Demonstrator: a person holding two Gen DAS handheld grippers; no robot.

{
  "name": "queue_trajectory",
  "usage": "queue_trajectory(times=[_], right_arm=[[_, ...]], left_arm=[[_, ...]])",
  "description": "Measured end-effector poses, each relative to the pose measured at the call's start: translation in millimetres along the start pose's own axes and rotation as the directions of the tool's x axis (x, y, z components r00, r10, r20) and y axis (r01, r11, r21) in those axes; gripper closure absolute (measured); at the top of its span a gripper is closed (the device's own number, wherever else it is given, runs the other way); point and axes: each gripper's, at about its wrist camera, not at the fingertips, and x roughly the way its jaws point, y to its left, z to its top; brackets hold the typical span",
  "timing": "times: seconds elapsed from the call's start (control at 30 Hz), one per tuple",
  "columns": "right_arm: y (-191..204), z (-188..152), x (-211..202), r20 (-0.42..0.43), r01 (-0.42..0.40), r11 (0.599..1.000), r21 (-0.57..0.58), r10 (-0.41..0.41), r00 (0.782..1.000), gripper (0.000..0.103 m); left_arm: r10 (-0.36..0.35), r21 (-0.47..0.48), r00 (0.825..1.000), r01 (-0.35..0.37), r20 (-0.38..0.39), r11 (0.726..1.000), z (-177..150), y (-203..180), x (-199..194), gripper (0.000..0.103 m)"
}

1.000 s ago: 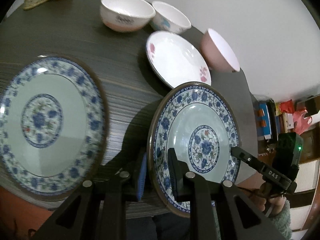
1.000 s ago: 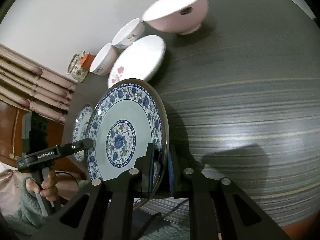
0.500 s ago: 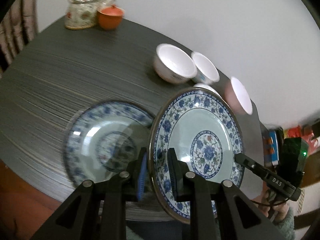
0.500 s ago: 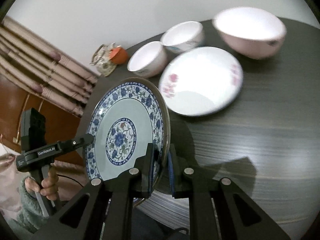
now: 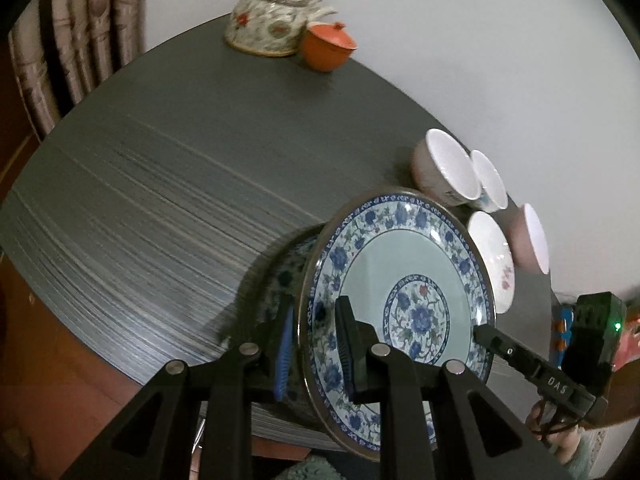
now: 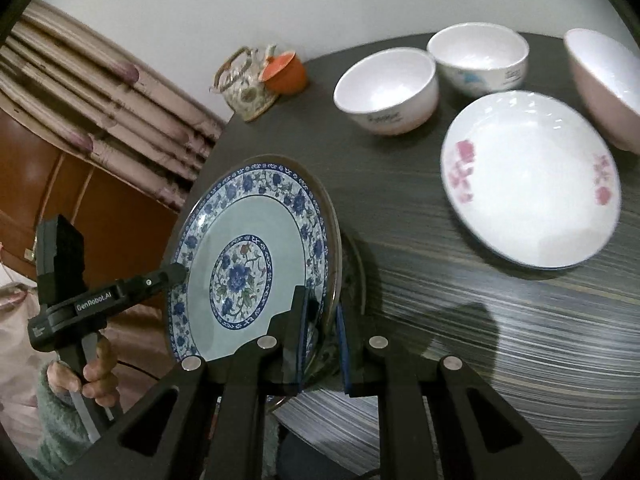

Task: Organize plates and bowls

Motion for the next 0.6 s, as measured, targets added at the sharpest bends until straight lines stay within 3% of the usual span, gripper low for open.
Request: queue_trajectory(times=[0.6], right_arm=[[-6,-9,42,-0.059,0.028,0.999,0.038,-0.025,0.998,0.089]], left_arm=[[-0.001,-0.071,0.999,-0.002,-0.049,0.998,-2,23,38,0.084]])
